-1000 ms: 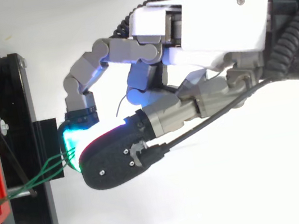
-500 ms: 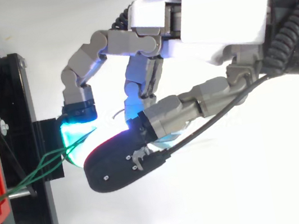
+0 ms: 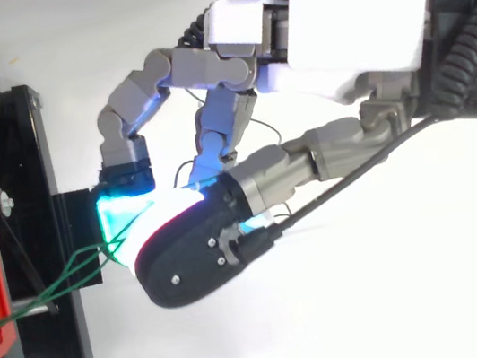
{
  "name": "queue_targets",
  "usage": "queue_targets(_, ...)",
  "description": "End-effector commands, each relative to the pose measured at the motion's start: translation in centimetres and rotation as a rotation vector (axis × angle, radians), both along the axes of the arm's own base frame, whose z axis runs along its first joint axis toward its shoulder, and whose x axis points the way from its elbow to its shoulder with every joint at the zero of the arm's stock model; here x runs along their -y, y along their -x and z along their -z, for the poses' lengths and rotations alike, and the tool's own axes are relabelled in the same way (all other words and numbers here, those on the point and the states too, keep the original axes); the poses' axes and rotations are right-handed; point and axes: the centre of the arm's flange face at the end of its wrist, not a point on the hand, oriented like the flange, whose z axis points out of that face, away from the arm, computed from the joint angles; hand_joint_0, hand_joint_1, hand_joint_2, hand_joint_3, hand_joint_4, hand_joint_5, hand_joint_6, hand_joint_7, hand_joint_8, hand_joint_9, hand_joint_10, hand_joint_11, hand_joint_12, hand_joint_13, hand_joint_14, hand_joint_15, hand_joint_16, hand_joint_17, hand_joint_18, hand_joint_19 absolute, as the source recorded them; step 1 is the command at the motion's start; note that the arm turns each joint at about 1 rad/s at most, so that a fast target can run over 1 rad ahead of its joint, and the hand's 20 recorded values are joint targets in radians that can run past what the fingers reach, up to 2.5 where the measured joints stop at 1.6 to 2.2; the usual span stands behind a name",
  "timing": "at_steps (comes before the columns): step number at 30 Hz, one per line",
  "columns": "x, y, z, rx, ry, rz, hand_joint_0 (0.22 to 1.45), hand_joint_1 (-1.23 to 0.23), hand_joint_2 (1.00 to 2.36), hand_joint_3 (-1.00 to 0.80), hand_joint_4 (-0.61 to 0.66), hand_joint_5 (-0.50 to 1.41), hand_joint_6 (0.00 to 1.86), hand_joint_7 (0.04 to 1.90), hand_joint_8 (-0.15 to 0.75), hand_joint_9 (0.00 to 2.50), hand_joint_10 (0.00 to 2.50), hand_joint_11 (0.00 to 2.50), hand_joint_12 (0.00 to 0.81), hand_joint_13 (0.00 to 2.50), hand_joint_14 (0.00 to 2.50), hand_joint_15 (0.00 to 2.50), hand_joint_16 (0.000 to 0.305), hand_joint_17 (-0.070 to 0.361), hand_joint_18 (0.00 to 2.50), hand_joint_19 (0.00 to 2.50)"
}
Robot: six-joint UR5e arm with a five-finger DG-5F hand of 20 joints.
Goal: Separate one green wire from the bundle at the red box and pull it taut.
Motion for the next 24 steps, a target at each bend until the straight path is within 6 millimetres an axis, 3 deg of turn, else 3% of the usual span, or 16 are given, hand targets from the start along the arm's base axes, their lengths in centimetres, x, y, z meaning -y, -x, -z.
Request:
queue_targets(1, 0.0, -0.05, 0.0, 0.003, 0.0, 0.0, 0.56, -0.46, 1.0, -0.5, 0.13, -0.18, 0.91, 0.94, 0.278, 1.38, 0.01, 1.57, 0.411, 1.15, 0.03, 1.02, 0.056, 0.127, 0.94, 0.82)
queue_targets(11, 0.42, -0.63, 0.66, 0.026, 0.008, 0.0, 0.63, -0.69, 1.02, -0.26, 0.1, -0.2, 0.92, 0.98, 0.262, 1.3, 0.01, 1.57, 0.404, 1.12, 0.02, 1.04, 0.056, 0.127, 0.9, 0.82)
queue_targets(24, 0.45, -0.82, 0.62, 0.041, 0.008, -0.005, 0.7, -0.81, 1.0, -0.47, 0.08, -0.2, 0.93, 0.9, 0.265, 1.25, 0.01, 1.55, 0.401, 1.08, 0.03, 1.01, 0.055, 0.124, 0.88, 0.78)
